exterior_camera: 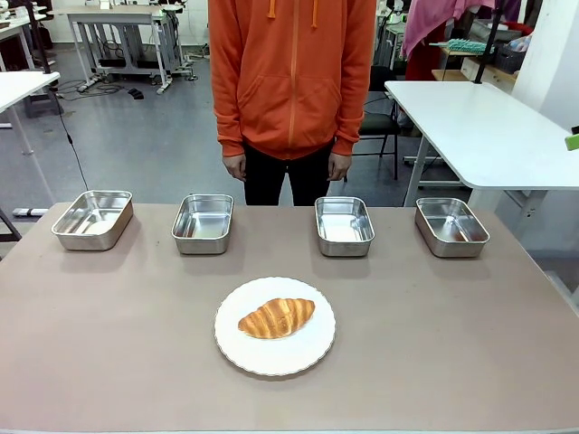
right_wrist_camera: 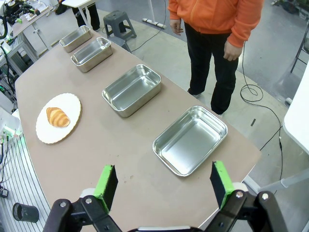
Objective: Place the bread in the container.
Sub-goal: Place the Butter Roll into the Airtight Container indicated by the human.
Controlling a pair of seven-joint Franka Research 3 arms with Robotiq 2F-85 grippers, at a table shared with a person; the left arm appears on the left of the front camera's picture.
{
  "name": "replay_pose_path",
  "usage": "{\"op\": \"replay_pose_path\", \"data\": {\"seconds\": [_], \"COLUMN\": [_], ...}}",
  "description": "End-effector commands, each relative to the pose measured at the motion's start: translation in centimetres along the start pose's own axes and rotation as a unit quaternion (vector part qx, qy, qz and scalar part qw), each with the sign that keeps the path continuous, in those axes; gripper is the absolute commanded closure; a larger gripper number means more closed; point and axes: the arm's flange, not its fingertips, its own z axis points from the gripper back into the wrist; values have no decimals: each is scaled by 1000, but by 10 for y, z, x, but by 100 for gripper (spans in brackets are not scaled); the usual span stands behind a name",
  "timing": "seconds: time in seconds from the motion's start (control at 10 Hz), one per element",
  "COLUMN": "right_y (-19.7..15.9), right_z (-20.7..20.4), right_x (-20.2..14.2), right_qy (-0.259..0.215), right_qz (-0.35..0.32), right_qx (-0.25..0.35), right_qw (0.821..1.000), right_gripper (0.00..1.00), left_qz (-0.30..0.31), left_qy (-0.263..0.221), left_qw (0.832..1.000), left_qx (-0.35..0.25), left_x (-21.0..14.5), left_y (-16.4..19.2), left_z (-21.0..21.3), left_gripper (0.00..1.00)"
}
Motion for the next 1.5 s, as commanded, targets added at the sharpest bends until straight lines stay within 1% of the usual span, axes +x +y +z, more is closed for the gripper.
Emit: {"op": "replay_pose_path", "data": {"seconds": [0.0,1.4], "right_y": [0,0], "right_z": [0,0], "right_x": [1,1], "right_qy": [-5,-5], "right_qz": [3,3], "right_qx": [3,3], "right_qw": [1000,1000], "right_gripper": [0,0], "left_qz": [-7,-7], "left_qy": [-7,-7], "left_qw": [1000,1000], "left_qx": [-4,-4], "left_x": [0,0], "left_y": [0,0], "left_z": [3,3], "left_gripper": [0,0]}}
